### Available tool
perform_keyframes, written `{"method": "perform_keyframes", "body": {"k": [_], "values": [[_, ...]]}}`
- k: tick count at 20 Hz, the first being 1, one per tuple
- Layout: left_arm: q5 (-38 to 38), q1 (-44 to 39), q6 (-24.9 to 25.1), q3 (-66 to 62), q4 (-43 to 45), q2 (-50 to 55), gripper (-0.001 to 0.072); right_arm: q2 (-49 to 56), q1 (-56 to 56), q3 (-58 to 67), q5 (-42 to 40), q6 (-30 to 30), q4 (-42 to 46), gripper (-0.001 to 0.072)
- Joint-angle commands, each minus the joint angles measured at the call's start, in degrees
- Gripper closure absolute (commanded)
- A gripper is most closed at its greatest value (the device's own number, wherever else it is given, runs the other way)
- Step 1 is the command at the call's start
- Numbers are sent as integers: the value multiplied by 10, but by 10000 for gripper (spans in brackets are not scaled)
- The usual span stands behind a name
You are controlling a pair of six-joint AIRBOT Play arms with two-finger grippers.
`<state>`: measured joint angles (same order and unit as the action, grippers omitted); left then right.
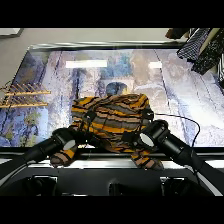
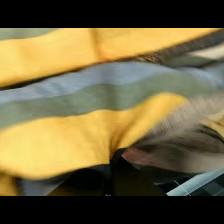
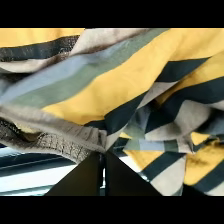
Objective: Fold the clothes and pants, and hang the long-sleeved shirts on hangers.
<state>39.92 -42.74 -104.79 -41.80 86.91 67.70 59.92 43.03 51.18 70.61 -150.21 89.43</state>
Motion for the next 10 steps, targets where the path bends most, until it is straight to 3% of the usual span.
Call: {"method": "perform_keyframes", "body": {"k": [1,4,7,10], "values": [[174,79,46,-100,-52,-16,690,0,-32,62,67,33,3,692],[311,201,152,-263,-206,-23,690,0,-117,166,85,123,-17,692],[427,284,155,-424,-259,-21,690,0,-173,296,127,180,-43,692],[535,317,117,-531,-259,-23,689,0,-172,409,184,188,-49,692]]}}
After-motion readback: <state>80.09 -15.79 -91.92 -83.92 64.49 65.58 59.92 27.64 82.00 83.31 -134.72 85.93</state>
